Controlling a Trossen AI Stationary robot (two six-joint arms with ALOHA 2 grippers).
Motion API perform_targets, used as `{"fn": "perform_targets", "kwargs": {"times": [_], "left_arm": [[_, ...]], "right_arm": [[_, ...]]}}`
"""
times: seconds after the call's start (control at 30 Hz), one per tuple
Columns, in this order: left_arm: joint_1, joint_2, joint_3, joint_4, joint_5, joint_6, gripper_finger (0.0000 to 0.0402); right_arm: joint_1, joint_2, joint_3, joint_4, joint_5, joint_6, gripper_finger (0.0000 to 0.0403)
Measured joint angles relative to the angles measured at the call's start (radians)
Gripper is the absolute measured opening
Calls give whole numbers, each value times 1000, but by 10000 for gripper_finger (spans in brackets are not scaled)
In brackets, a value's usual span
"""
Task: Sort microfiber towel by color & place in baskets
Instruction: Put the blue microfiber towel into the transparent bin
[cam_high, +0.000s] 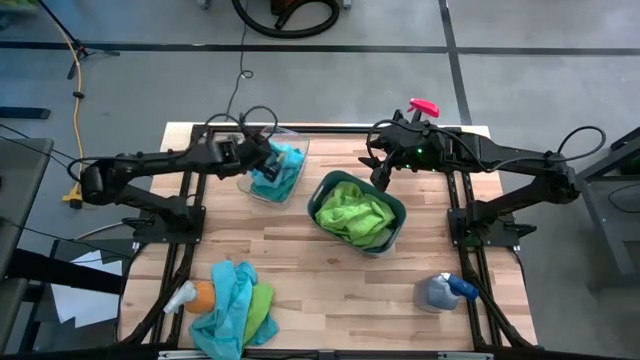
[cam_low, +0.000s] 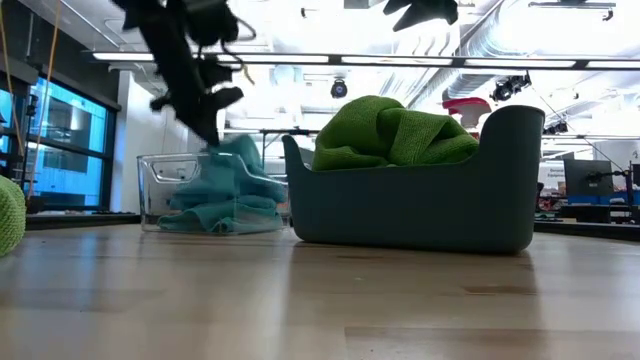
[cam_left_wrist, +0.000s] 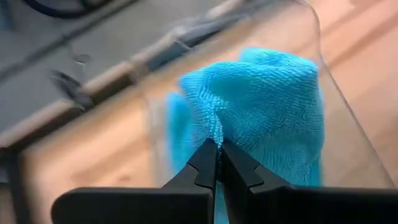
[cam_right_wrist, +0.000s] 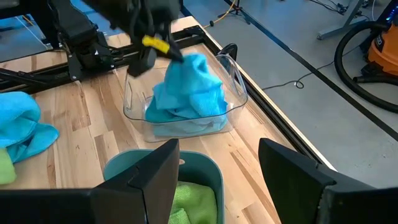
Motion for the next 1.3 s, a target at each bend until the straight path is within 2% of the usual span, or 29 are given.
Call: {"fn": "perform_targets", "kwargs": {"times": [0.13, 0.63, 0.77, 0.97, 1.13, 1.3], "left_arm": [[3, 19, -120, 177, 114, -62, 0], [12, 231, -139, 160, 148, 85, 10], [12, 226, -126, 131, 178, 80, 48], [13, 153, -81, 84, 184, 66, 129], [16, 47, -77, 55, 188, 40, 186], [16, -84, -76, 33, 189, 21, 219]], "right_arm": [[0, 0, 0, 0, 0, -1, 218], [0, 0, 0, 5, 0, 6, 218], [0, 0, 0, 5, 0, 5, 218], [0, 0, 0, 5, 0, 4, 218], [0, 0, 0, 4, 0, 6, 218], [0, 0, 0, 4, 0, 5, 218]]}}
